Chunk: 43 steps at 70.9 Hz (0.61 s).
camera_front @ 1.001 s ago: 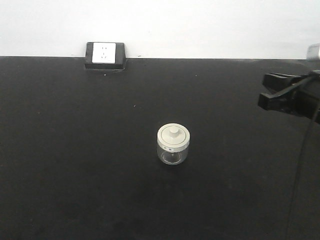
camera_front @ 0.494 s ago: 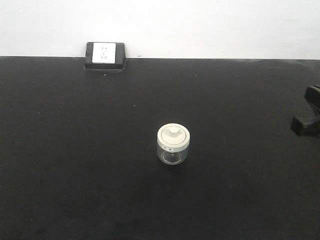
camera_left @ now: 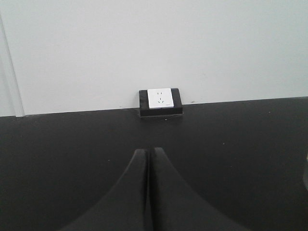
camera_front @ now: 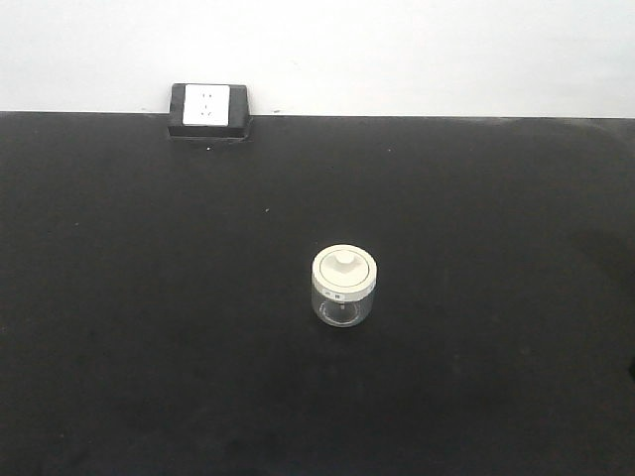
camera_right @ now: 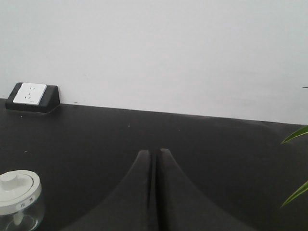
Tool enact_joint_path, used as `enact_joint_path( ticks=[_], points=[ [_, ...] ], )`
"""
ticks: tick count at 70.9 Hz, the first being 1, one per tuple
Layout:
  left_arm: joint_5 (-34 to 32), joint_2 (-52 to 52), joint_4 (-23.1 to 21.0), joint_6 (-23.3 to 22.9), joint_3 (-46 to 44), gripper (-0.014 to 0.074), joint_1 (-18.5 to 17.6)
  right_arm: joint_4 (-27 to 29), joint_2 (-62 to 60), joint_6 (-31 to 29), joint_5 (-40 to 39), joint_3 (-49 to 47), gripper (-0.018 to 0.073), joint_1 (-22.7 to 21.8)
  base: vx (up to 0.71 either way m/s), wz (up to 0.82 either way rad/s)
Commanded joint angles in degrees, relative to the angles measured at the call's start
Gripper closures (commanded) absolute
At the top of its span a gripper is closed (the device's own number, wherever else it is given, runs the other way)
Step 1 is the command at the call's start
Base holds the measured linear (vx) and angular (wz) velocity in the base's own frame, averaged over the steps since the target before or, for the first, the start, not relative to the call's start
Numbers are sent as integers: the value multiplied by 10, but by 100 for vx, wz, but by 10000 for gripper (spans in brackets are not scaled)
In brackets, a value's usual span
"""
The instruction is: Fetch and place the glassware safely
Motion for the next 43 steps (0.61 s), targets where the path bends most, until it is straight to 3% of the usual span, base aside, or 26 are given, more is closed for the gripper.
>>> enact_joint_path(
  ticks=[1, 20, 43],
  points=[
    [-41, 6, -6, -2, -16, 603, -4, -3, -40, -7, -6, 14, 561, -5, 0, 0],
    [-41, 6, -6, -2, -16, 603, -4, -3, -128, -7, -18, 69, 561, -5, 0, 0],
    [-41, 6, -6, -2, -16, 603, -4, -2, -144, -6, -18, 77, 560, -5, 0, 0]
  ],
)
